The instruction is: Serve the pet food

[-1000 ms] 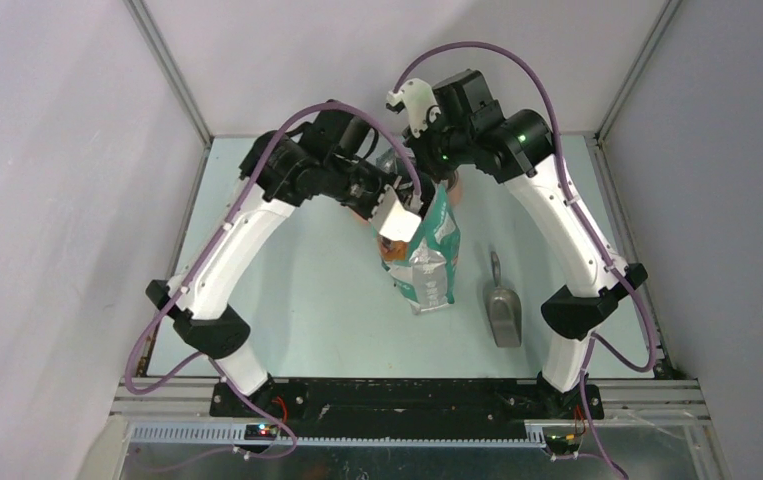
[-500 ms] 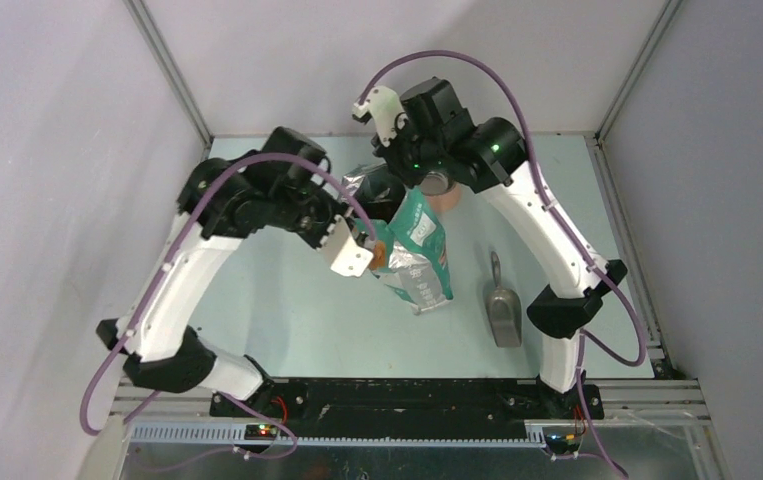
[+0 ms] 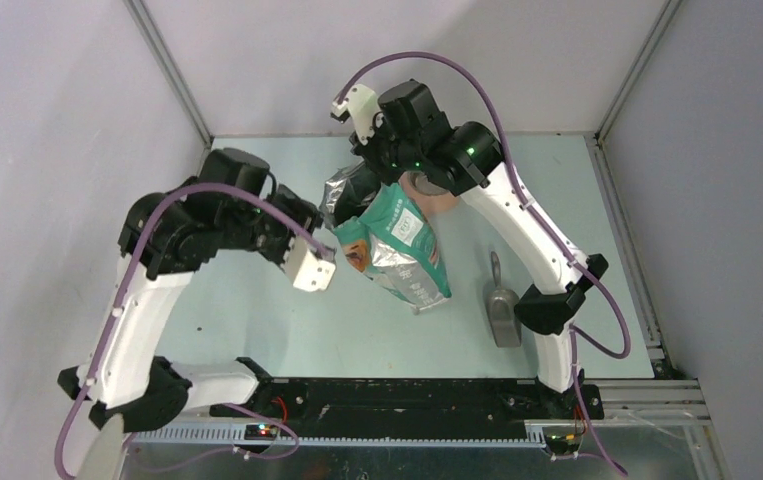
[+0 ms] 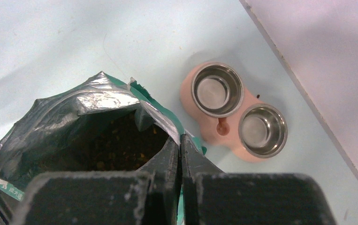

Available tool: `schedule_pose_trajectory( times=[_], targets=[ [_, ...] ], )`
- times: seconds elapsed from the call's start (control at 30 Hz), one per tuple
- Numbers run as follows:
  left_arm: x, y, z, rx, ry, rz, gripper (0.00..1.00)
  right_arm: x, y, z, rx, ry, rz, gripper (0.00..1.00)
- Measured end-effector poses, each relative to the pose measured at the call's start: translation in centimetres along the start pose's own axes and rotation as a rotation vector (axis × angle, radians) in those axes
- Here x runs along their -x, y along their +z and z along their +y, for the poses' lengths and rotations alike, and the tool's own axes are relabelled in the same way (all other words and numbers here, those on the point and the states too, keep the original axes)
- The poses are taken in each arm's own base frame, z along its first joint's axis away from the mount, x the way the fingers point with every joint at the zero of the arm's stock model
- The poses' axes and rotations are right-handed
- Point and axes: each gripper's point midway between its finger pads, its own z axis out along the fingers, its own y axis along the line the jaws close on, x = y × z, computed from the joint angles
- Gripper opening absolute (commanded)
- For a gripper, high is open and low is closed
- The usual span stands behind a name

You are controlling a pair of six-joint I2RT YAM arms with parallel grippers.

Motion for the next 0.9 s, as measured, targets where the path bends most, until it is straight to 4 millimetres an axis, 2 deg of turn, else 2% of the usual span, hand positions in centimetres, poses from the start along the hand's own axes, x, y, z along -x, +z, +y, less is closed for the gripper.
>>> schedule_pose_trajectory(
  times=[0.17, 0.27, 0.43, 0.5, 0.53, 0.57, 0.6, 0.63, 0.77, 0.9],
  targets=[
    [1.5, 1.9, -3.4, -0.078, 0.055, -0.066, 0.71, 0.1, 0.0, 0.3, 0.016, 0.002, -0.004, 0.00],
    [1.9, 3.7, -3.6, -0.096, 0.061, -0.091, 0.71, 0.0, 0.1, 0.4, 0.025, 0.002, -0.004, 0.00],
    [1.9, 8.6, -2.8, -0.073, 0.066, -0.129, 0.69, -0.3, -0.7, 0.9, 0.054, -0.002, -0.006, 0.00],
    [2.0, 9.6, -2.5, -0.064, 0.068, -0.141, 0.58, -0.4, -1.1, 1.0, 0.061, -0.002, -0.005, 0.00],
    [2.0, 9.9, -2.2, -0.057, 0.070, -0.146, 0.44, -0.5, -1.3, 1.0, 0.064, -0.002, -0.006, 0.00],
    [2.1, 10.1, -1.8, -0.051, 0.073, -0.150, 0.34, -0.5, -1.4, 1.0, 0.068, -0.002, -0.005, 0.00],
    [2.1, 10.3, -1.7, -0.053, 0.072, -0.152, 0.13, -0.6, -1.5, 1.0, 0.069, -0.002, -0.005, 0.00],
    [2.1, 10.4, -1.6, -0.060, 0.073, -0.152, 0.03, -0.6, -1.5, 1.0, 0.073, -0.001, -0.005, 0.00],
    [2.0, 10.6, -1.3, -0.102, 0.067, -0.145, 0.00, -0.6, -1.5, 0.9, 0.100, -0.008, -0.014, 0.00],
    [1.9, 9.8, -1.8, -0.133, 0.029, -0.133, 0.00, 0.0, -1.4, 1.5, 0.150, -0.016, -0.039, 0.00]
  ],
)
